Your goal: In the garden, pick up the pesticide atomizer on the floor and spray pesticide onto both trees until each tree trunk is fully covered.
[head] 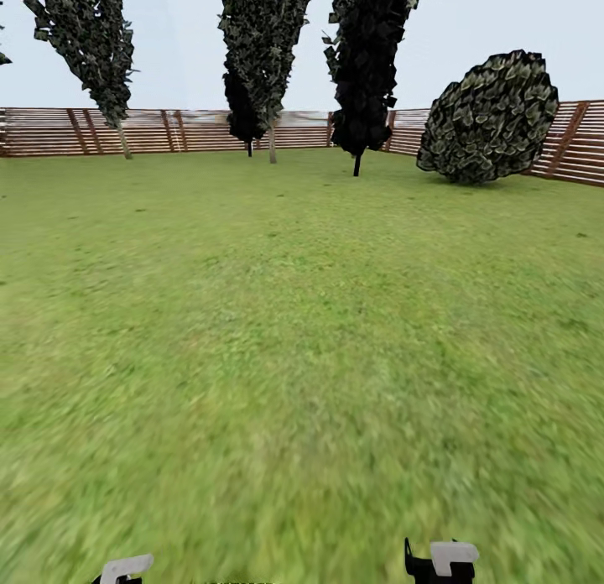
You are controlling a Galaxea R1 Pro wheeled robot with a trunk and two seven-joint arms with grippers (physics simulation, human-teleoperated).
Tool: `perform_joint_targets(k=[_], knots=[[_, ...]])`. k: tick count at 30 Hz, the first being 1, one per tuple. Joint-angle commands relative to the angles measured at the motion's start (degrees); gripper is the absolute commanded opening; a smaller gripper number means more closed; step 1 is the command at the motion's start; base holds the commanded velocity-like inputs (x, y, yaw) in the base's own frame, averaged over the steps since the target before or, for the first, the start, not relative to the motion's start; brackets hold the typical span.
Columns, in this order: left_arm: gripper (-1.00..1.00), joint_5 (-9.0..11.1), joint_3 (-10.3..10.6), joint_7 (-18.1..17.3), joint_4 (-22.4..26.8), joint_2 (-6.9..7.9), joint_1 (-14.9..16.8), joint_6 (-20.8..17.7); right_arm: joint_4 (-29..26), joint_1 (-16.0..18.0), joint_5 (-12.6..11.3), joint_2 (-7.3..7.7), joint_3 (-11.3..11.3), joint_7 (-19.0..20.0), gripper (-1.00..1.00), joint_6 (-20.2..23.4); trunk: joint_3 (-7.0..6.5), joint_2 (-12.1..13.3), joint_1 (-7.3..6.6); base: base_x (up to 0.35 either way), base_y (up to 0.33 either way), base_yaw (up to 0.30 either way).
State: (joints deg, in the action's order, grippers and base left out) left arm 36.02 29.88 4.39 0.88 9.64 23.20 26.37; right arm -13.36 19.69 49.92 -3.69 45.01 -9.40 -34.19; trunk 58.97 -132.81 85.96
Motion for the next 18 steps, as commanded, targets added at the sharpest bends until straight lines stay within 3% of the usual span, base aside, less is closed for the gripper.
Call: perform_joint_targets(k=[1, 18], knots=[[-1.0, 0.0, 0.0, 0.0, 0.0, -0.03, 0.0, 0.0, 0.0, 0.0, 0.0, 0.0, 0.0, 0.0, 1.0, 0.0, 0.01, 0.0, 0.0, 0.0, 0.0, 0.278], [-1.0, 0.0, 0.0, 0.0, 0.0, 0.0, 0.0, 0.0, 0.0, 0.0, 0.0, 0.0, 0.0, 0.0, 1.0, 0.0, 0.18, 0.0, 0.0, 0.0, 0.0, 0.278]])
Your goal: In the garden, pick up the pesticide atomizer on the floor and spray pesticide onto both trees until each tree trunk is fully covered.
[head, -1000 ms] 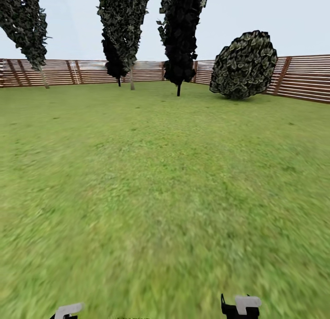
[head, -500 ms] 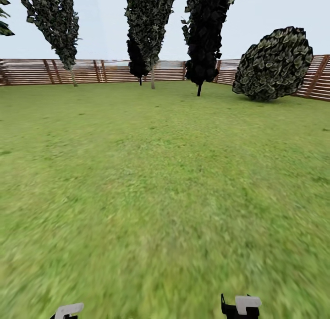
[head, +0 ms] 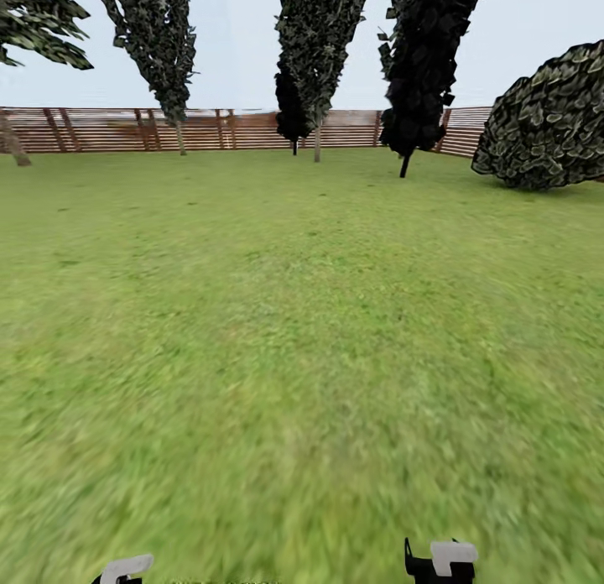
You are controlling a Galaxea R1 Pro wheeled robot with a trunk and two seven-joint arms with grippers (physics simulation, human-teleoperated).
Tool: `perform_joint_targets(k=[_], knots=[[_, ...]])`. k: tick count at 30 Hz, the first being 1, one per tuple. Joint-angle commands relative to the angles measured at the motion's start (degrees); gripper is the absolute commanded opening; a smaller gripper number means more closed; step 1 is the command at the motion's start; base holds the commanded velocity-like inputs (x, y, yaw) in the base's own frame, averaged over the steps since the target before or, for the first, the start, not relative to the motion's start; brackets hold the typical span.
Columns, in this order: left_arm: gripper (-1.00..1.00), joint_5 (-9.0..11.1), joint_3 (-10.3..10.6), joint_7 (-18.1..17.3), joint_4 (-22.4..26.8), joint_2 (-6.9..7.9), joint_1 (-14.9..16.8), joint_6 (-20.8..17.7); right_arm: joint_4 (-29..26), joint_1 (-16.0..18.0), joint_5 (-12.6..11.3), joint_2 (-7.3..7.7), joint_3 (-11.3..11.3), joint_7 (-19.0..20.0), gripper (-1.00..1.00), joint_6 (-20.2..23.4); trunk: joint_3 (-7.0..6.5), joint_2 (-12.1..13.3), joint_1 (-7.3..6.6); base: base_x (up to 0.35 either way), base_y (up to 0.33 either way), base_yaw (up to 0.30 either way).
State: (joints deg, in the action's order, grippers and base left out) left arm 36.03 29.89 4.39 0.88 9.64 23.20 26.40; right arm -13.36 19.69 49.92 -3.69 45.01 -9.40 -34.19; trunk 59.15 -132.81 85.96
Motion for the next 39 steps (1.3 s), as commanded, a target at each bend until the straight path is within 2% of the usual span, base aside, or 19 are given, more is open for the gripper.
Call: perform_joint_targets(k=[1, 29, 39], knots=[[-1.0, 0.0, 0.0, 0.0, 0.0, -0.03, 0.0, 0.0, 0.0, 0.0, 0.0, 0.0, 0.0, 0.0, 1.0, 0.0, 0.01, 0.0, 0.0, 0.0, 0.0, 0.278], [-1.0, 0.1, 0.0, 0.0, 0.0, 0.02, 0.0, 0.1, 0.0, 0.0, 0.0, 0.0, 0.0, 0.0, 1.0, 0.0, 0.28, 0.0, 0.0, -0.001, 0.0, 0.278], [-1.0, 0.3, 0.0, 0.0, 0.0, 0.02, 0.0, 0.0, 0.0, 0.0, 0.0, 0.0, 0.0, 0.0, 1.0, 0.0, 0.37, 0.0, 0.0, -0.257, 0.098, 0.278]])
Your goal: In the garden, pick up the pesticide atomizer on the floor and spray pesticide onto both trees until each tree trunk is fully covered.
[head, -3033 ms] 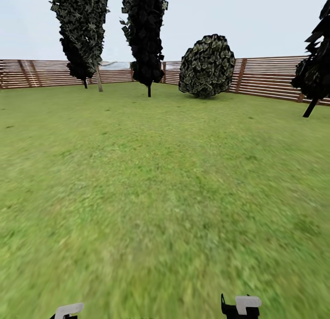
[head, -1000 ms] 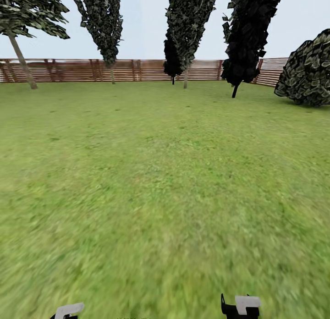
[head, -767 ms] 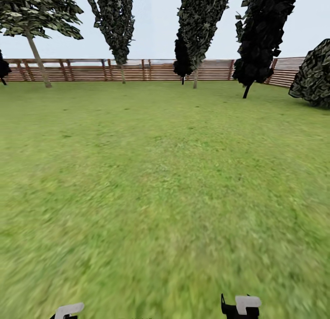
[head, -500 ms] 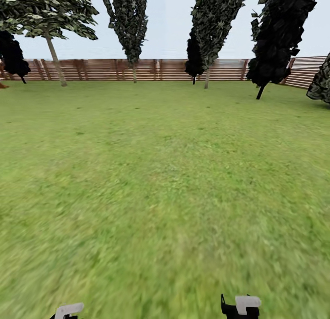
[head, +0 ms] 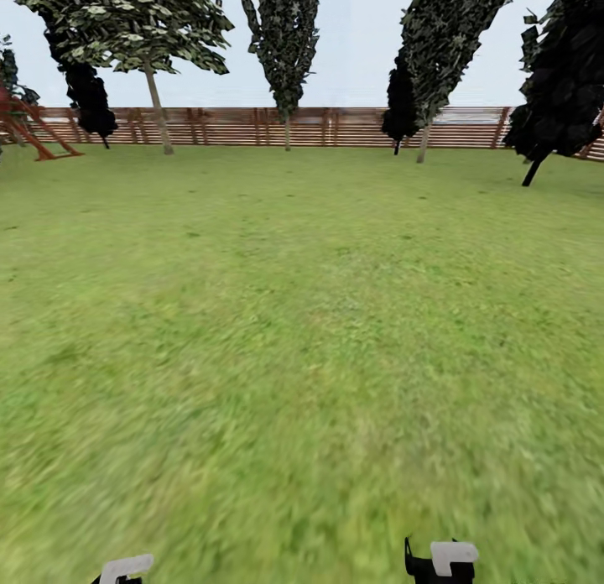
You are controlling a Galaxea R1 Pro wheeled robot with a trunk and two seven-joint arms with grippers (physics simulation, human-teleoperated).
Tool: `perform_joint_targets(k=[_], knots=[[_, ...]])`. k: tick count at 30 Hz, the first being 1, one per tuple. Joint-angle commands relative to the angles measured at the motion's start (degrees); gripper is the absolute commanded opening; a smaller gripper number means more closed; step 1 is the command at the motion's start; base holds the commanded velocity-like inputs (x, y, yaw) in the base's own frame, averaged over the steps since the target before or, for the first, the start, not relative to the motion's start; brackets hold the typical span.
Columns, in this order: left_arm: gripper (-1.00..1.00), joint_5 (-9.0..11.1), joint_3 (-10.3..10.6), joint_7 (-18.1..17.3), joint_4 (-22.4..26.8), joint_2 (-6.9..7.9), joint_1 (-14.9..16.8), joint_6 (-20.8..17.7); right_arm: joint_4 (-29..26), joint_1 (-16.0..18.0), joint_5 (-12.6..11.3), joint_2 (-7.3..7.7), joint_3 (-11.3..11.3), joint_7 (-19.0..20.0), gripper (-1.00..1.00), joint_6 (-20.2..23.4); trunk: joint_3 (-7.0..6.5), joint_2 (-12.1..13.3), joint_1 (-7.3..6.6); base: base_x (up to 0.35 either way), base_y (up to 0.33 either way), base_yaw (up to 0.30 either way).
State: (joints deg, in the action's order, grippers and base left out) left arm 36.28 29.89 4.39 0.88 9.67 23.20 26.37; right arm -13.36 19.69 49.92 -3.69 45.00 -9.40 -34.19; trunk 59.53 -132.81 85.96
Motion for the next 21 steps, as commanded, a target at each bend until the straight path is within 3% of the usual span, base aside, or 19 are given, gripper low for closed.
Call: perform_joint_targets(k=[1, 11, 21], knots=[[-1.0, 0.0, 0.0, 0.0, 0.0, 0.0, 0.0, 0.0, 0.0, 0.0, 0.0, 0.0, 0.0, 0.0, 1.0, 0.0, 0.01, 0.0, 0.0, -0.289, 0.206, 0.278], [-1.0, -0.1, 0.0, 0.0, 0.0, 0.0, 0.0, 0.0, 0.0, 0.0, 0.0, 0.0, 0.0, 0.0, 1.0, 0.0, 0.11, 0.0, 0.0, -0.12, 0.263, 0.278], [-1.0, -0.1, 0.0, 0.0, 0.0, 0.0, 0.0, 0.0, 0.0, 0.0, 0.0, 0.0, 0.0, 0.0, 1.0, 0.0, 0.24, 0.0, 0.0, -0.001, 0.017, 0.278]])
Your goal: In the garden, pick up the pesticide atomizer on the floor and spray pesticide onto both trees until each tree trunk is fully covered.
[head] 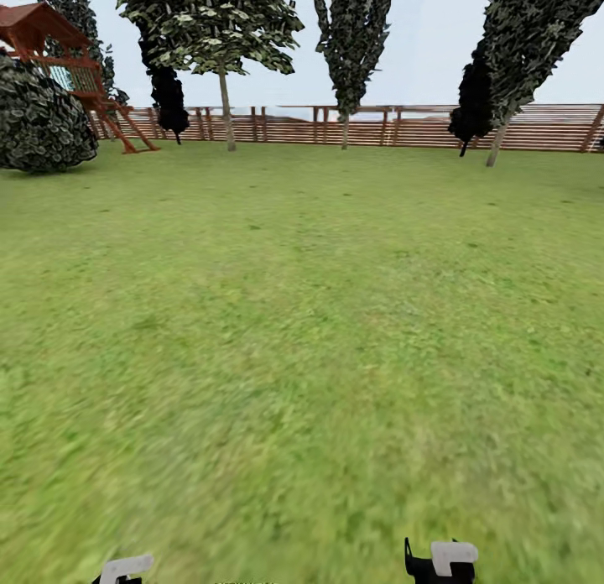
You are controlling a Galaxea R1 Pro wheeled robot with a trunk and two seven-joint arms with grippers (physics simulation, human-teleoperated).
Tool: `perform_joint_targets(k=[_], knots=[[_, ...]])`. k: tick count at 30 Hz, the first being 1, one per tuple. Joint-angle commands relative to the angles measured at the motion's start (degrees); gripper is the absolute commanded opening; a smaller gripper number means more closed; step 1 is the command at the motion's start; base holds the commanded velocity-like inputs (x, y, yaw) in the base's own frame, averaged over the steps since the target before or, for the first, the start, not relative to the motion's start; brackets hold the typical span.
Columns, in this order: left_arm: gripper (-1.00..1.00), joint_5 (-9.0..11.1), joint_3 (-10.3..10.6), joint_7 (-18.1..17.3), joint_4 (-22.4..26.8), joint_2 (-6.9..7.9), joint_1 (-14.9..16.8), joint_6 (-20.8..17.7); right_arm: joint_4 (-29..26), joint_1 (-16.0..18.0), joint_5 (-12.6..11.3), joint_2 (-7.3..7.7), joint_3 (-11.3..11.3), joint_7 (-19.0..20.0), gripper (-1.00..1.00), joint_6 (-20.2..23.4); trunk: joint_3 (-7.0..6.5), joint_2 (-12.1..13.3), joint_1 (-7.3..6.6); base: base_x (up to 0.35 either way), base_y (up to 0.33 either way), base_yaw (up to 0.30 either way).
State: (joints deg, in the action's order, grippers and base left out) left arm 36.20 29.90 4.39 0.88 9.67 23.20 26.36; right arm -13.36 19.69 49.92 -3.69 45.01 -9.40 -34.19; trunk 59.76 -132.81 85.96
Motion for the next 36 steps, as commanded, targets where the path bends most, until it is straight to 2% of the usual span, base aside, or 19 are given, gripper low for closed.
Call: perform_joint_targets(k=[1, 21, 26, 36], knots=[[-1.0, 0.0, 0.0, 0.0, 0.0, 0.0, 0.0, 0.0, 0.0, 0.0, 0.0, 0.0, 0.0, 0.0, 1.0, 0.0, 0.01, 0.0, 0.0, 0.0, 0.0, 0.278], [-1.0, 0.6, -0.1, 0.5, 0.0, 0.0, 0.0, 0.0, 0.0, 0.0, 0.0, 0.0, 0.0, 0.0, 1.0, 0.0, 0.24, 0.0, 0.0, 0.002, 0.0, 0.278], [-1.0, 0.7, -0.1, 0.5, 0.0, 0.01, 0.0, 0.0, -0.1, 0.0, 0.0, 0.06, 0.0, 0.0, 1.0, 0.0, 0.29, 0.0, 0.0, 0.257, 0.0, 0.217], [-1.0, 0.7, -0.2, 0.6, 0.0, 0.09, 0.0, 0.0, -0.1, 0.0, 0.0, 0.46, 0.0, 0.2, 1.0, 0.0, 0.29, 0.0, 0.0, 0.337, 0.0, 0.009]])
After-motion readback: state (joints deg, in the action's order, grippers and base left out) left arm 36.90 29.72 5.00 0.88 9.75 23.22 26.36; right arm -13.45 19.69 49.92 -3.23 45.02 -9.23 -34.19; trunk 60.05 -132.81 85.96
